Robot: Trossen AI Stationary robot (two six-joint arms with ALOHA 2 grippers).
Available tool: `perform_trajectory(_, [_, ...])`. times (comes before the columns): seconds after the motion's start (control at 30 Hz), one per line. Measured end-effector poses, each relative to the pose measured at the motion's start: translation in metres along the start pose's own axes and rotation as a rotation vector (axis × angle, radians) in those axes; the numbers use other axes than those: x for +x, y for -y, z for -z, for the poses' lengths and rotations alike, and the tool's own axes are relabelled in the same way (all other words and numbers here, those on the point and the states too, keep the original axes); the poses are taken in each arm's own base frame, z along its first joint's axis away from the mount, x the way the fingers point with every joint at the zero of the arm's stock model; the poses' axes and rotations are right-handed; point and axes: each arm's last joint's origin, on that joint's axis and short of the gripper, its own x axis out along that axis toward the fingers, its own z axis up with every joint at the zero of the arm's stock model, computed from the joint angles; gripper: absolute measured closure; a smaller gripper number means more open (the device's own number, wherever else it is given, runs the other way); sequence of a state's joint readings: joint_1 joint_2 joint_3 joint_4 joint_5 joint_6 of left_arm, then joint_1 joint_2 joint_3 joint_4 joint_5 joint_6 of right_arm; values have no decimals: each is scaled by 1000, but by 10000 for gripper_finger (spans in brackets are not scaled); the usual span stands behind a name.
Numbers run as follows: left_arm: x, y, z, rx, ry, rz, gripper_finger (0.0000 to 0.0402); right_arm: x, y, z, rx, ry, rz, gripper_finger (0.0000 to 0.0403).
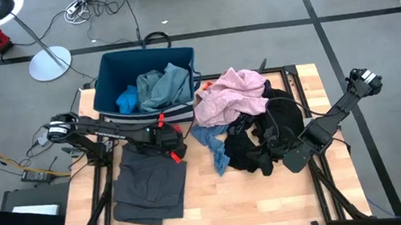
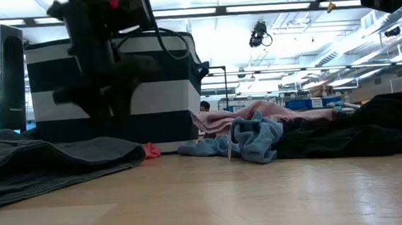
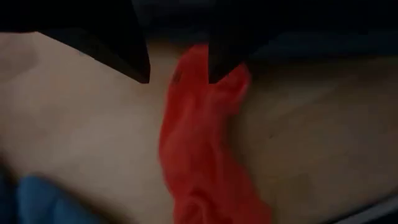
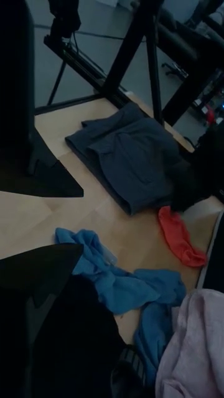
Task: Sort clothes
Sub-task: Put the orange sock into the blue laundry bin
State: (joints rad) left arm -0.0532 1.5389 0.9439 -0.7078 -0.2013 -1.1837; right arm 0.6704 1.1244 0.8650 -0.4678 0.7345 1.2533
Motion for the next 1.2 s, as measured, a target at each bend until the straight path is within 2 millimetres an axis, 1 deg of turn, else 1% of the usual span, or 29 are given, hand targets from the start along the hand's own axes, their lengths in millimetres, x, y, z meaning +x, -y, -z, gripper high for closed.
perform_trajectory(0.13, [13,-7,2,-43,29,1,234,0,0,0,9,-4,-5,273])
perform_trajectory(0.4, [27,-23,2,-68,66,-61,234,0,-1,0,19,-13,-14,273])
perform_trajectory(0.5, [36,-29,5,-82,65,-36,234,0,-2,0,22,-20,-20,273])
perform_trajectory(0.6, [47,-32,9,-96,72,36,235,0,-2,0,24,-20,-20,273])
perform_trajectory(0.7, [54,-34,13,-113,58,95,250,1,-1,-1,27,-17,-17,273])
perform_trajectory(0.77, [55,-33,16,-116,45,103,281,2,-1,-2,27,-14,-16,273])
perform_trajectory(0.87, [52,-28,19,-96,19,133,361,3,-1,-3,26,-10,-12,273])
perform_trajectory(0.9, [49,-23,19,-78,8,154,380,3,-1,-3,23,-10,-12,273])
perform_trajectory(1.03, [33,-2,14,34,5,236,395,3,-1,-4,10,-6,-9,273])
perform_trajectory(1.1, [20,12,8,87,31,269,397,4,0,-5,3,-3,-8,273])
perform_trajectory(1.2, [-2,26,3,187,35,238,399,4,0,-6,-8,2,-2,273])
